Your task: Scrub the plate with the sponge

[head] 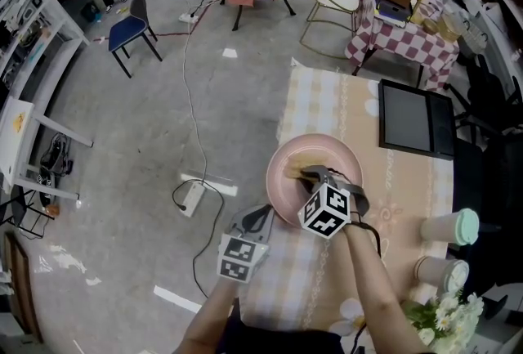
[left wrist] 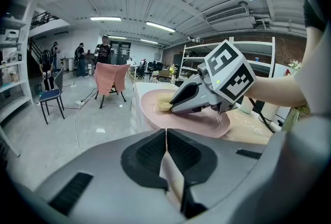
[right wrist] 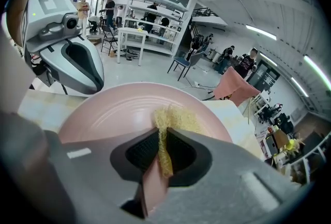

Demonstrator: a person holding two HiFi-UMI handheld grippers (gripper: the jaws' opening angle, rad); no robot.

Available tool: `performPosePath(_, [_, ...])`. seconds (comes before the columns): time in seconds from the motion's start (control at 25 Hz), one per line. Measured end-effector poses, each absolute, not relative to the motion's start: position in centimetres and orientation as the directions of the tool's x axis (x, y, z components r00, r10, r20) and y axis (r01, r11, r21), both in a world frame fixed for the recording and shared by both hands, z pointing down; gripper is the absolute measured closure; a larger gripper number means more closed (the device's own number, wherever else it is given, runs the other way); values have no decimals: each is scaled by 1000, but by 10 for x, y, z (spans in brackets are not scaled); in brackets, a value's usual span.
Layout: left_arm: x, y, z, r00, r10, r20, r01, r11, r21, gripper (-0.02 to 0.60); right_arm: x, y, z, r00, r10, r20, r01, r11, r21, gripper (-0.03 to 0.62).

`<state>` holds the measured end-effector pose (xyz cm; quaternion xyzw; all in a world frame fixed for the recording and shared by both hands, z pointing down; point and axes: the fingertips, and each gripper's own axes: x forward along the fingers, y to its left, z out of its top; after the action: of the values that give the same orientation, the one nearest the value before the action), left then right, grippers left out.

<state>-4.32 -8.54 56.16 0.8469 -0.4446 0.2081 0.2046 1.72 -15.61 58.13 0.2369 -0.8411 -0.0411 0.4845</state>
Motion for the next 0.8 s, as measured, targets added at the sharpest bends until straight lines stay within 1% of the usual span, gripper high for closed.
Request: performPosePath(0.8, [-45,-74,559,525,-662,535,-833,-530,161,565,15,-129,581,-416,-403,815,-351,898,265,548])
